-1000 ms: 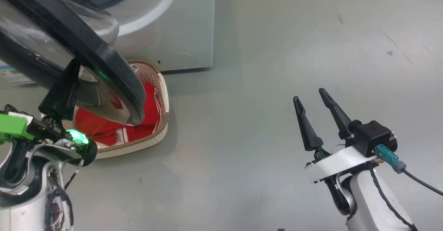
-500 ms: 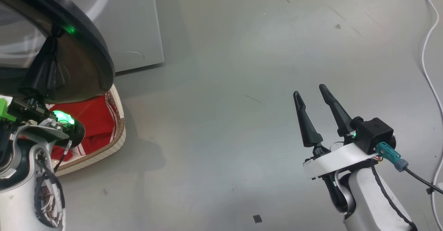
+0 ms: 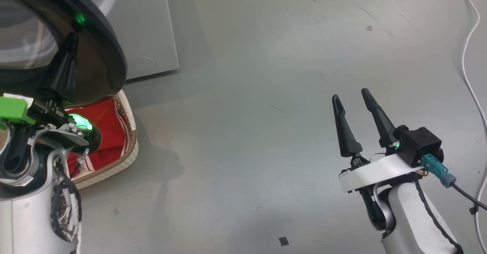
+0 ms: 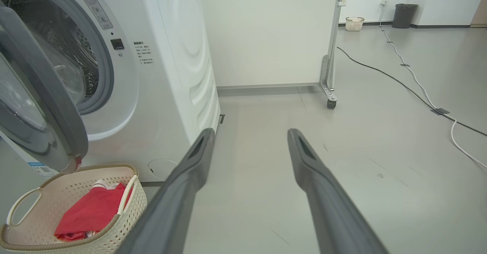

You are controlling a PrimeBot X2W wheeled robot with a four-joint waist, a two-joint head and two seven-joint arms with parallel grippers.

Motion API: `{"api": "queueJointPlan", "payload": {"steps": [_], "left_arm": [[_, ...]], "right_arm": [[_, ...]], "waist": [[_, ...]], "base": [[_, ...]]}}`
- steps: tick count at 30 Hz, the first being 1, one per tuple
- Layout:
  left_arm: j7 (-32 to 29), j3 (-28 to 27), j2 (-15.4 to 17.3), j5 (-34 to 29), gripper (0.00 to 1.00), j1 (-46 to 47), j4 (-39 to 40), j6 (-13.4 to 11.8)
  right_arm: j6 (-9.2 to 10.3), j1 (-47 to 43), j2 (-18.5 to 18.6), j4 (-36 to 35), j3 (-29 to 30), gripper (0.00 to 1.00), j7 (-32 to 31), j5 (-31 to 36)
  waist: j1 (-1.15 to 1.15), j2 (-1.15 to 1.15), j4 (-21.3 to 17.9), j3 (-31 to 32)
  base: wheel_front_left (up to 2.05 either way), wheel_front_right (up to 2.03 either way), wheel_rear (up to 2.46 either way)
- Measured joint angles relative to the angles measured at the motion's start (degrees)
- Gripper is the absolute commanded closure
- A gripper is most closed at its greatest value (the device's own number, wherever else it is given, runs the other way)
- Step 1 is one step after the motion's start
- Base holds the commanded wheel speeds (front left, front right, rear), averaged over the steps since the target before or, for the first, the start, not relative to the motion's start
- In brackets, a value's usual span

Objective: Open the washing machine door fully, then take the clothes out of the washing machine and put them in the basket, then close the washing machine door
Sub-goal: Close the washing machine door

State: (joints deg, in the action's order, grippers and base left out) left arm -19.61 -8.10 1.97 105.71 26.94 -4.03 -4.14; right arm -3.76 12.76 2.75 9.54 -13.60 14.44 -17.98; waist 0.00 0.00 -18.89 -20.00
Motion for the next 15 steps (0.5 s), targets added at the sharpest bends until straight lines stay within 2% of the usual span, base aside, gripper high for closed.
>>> {"api": "queueJointPlan", "payload": {"steps": [6,15], "left_arm": [[-1.3,3.0,0.7,-2.6,1.0,-0.3,-1.2,2.4],[-1.3,12.4,9.3,-23.1,1.0,-6.2,-3.2,9.1]], "right_arm": [[0.34,0.0,0.0,0.1,0.8,0.0,0.0,1.0],[0.31,-0.1,0.1,0.4,2.2,0.0,0.0,1.8]], "waist": [[0.0,0.0,1.9,1.2],[0.0,0.0,5.6,3.8]], "base": [[0.0,0.0,0.0],[0.0,0.0,0.0]]}}
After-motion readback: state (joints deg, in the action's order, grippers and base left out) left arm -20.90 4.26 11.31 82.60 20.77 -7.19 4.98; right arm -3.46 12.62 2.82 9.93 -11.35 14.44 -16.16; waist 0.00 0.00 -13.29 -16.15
